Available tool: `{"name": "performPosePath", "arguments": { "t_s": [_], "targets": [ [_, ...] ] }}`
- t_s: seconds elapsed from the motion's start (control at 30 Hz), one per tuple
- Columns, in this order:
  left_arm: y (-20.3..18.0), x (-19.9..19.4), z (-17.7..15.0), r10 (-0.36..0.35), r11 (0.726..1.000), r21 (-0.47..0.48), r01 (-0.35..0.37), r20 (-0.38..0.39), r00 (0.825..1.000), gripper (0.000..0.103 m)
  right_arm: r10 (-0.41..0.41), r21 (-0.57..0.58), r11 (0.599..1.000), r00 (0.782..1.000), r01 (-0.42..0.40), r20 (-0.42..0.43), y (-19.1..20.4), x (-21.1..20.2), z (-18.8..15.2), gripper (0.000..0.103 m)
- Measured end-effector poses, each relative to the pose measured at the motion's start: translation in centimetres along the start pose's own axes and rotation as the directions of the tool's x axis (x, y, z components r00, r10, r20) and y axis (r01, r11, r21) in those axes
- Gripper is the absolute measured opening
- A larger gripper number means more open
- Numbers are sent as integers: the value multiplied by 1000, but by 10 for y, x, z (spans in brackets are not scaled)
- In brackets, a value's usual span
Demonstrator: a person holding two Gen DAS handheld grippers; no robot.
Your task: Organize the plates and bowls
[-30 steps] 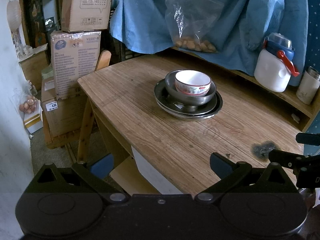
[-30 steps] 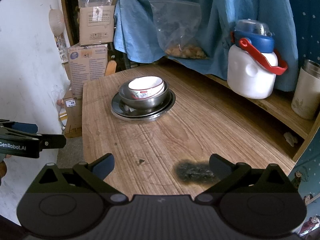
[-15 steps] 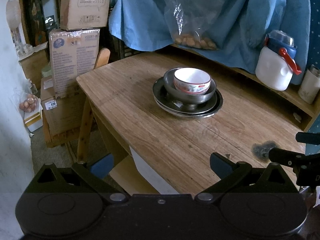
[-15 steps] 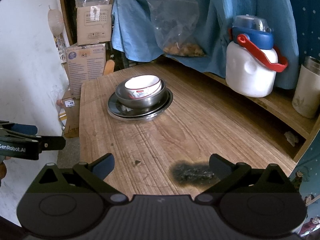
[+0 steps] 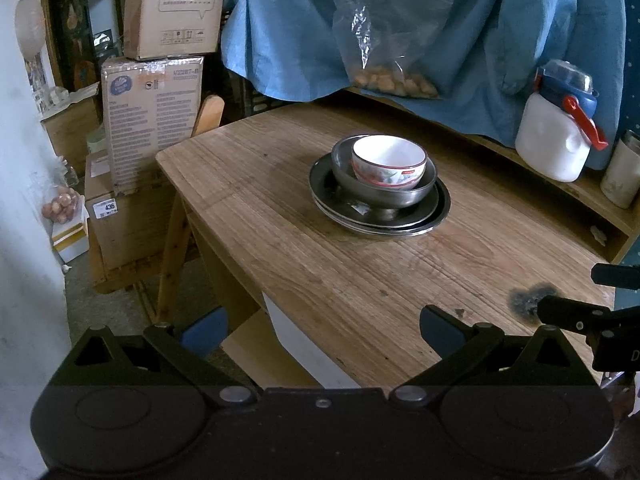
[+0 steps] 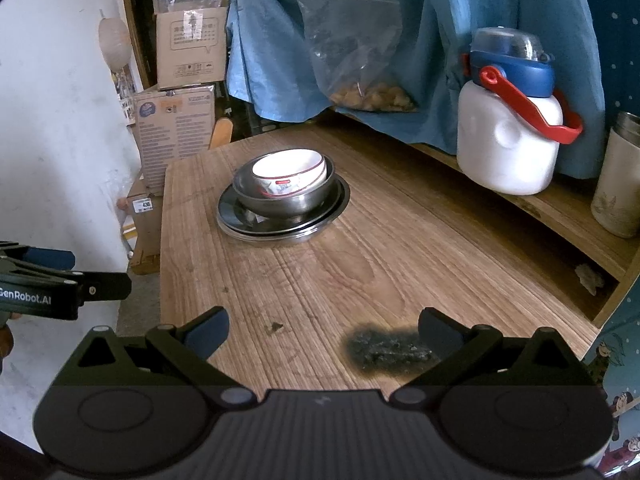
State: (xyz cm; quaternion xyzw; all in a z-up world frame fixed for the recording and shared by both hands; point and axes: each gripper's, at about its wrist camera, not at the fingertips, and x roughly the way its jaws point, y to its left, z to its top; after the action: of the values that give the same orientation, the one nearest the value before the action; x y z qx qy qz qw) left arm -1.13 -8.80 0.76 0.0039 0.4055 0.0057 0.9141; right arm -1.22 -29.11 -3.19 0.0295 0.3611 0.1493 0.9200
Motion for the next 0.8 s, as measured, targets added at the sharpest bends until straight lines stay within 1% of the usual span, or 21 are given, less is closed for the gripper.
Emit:
{"name": "performPosePath", "arguments": {
  "t_s": [0.5,0.63,0.8],
  "targets": [
    [2,3,0,-3,1000,1,3,-15,1000,102,-1,-1,1000,1000,1,-2,1,0,0,103],
    [3,1,0,-19,1000,-15,19,-5,1000,102,5,6,1000,1000,-5,-6,0,0,-1,103],
    [2,0,-1,-21,1000,-16,21,-5,1000,102,5,7,1000,1000,-5,-8,0,1,-2,103]
  ]
}}
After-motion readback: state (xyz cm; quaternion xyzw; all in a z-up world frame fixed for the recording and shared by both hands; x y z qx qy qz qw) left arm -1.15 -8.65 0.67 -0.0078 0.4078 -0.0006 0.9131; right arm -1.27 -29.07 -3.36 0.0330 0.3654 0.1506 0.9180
